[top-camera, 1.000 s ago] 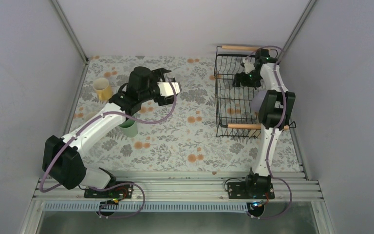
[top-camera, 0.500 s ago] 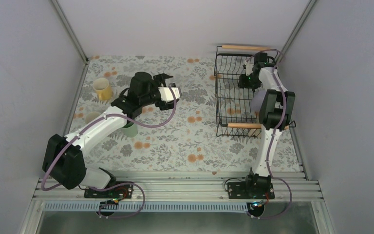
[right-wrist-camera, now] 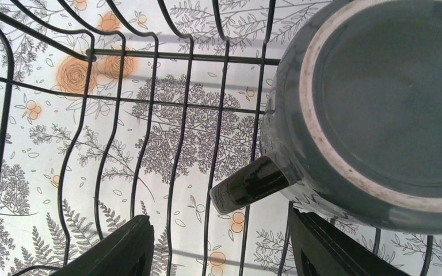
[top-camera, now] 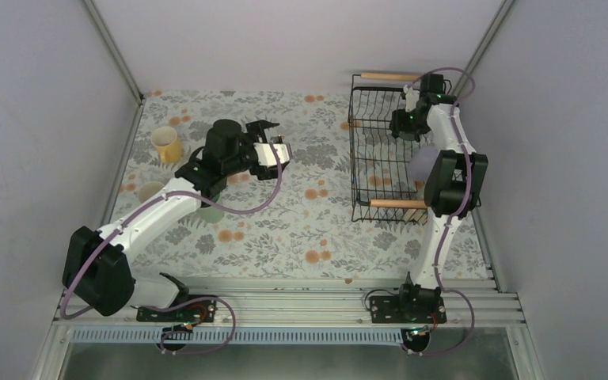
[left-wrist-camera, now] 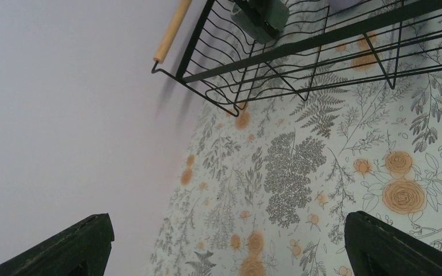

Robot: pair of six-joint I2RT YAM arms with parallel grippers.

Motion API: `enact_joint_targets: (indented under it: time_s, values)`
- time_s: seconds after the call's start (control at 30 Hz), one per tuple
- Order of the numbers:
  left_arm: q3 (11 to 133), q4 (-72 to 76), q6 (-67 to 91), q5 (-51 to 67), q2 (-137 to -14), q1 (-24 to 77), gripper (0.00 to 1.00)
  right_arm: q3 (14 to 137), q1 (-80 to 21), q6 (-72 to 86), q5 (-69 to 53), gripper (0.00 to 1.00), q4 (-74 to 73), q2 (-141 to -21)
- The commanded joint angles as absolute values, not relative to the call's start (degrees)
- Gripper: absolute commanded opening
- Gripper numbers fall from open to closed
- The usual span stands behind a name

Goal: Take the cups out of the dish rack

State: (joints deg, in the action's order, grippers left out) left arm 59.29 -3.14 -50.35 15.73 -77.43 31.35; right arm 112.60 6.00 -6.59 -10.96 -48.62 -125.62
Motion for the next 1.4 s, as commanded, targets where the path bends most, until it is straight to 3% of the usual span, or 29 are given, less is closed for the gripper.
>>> enact_joint_targets:
  time_s: [0.0,0.27,0.57,0.67,0.77,0.9,1.17,1.37]
  values:
    - [58.93,-2.27,-49.71,17.13,-75.78,31.38,1.00,113.98,5.40,-6.21,-11.50,0.62,-47.36,-124.57]
    - [58.47,-3.75,-49.81,16.61,-74.40,31.38,1.00,115.17,5.52,-5.92,-18.71,0.60,-47.18,-128.39]
    - [57.78,-3.40,-49.50,17.31,-73.87,31.38,1.00,109.40,5.36,-5.79,-17.80,0.55,-40.99,-126.47]
    - [57.83,-3.32,-49.25,17.71,-73.83,31.40,1.00,106.81,5.36,-5.60,-13.96,0.50,-37.45,-126.15]
    - [57.65,-3.07,-49.23,17.94,-73.66,31.42,1.00,104.40,5.43,-4.48,-11.12,0.34,-34.04,-125.28]
    - [57.45,-2.78,-49.31,18.00,-73.75,31.38,1.00,99.73,5.43,-3.45,-12.52,0.20,-28.90,-122.08]
    - [56.82,-2.51,-49.22,18.19,-73.45,31.38,1.00,99.25,5.48,-4.10,-16.88,0.04,-28.62,-120.76]
    - [55.61,-1.74,-49.24,18.34,-72.52,31.40,1.00,100.36,6.24,-4.09,-20.05,0.04,-31.30,-119.06]
